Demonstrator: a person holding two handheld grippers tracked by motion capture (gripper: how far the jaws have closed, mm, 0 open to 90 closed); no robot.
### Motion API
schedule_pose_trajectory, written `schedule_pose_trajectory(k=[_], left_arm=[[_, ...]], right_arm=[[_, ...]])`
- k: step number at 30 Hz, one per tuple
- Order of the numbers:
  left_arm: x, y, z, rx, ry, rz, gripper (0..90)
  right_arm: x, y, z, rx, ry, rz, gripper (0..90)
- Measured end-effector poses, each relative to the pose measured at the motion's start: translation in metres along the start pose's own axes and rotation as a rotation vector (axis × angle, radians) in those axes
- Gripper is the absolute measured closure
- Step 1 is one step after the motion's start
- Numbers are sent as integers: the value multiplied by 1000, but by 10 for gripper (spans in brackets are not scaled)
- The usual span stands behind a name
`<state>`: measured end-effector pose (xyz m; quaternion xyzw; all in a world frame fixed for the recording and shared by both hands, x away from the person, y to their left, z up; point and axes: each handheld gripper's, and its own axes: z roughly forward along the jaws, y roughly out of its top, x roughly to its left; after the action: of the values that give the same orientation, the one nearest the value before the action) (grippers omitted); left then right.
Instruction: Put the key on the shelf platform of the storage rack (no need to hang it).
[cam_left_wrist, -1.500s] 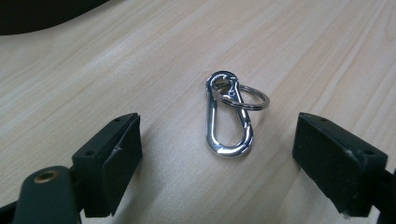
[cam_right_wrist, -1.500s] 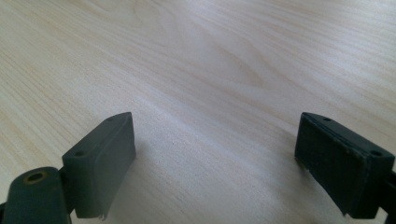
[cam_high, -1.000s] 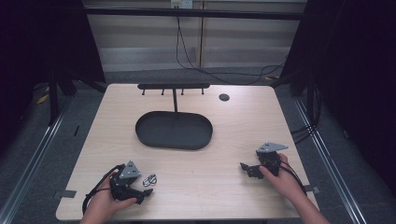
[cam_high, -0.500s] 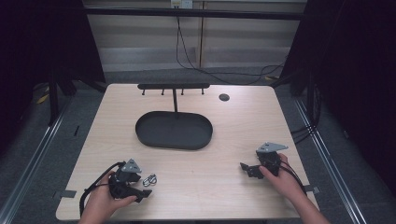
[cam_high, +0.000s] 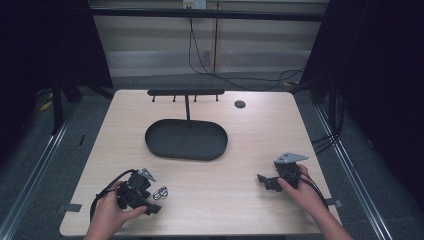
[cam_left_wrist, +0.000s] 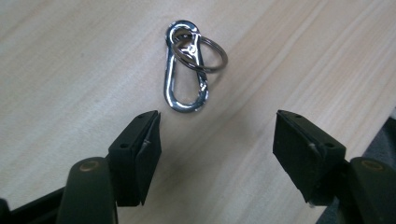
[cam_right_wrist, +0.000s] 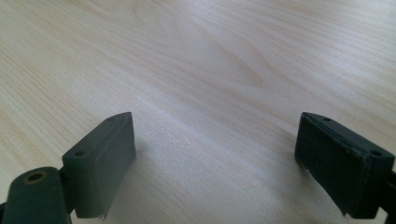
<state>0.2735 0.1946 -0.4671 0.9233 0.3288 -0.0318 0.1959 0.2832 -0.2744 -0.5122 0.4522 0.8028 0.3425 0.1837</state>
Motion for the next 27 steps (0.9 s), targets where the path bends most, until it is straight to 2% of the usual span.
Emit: schedule_pose_trajectory(k=[3, 6, 10, 14, 17, 20, 24, 25, 27], left_arm=[[2, 4, -3, -6, 11, -4, 321], [3, 8, -2, 3, 4, -12, 323], [2, 12, -2, 19, 41, 5, 381], [4, 14, -4, 0, 36, -2, 444], [7, 14, -4, -16, 40, -5, 452], [9, 13, -4, -28, 19, -14, 494], [8, 17, -2, -5, 21, -11, 505], [6, 20, 1, 32, 38, -9, 508], [5, 22, 4, 51, 44, -6, 508]], right_arm=[[0, 0, 0, 0, 0, 0, 119], [0, 0, 0, 0, 0, 0, 119], [0, 0, 0, 0, 0, 1, 119], [0, 0, 0, 0, 0, 1, 119], [0, 0, 0, 1, 0, 2, 119], [0, 0, 0, 1, 0, 2, 119], [0, 0, 0, 0, 0, 0, 119], [0, 0, 0, 0, 0, 0, 119], [0, 0, 0, 1, 0, 1, 119]])
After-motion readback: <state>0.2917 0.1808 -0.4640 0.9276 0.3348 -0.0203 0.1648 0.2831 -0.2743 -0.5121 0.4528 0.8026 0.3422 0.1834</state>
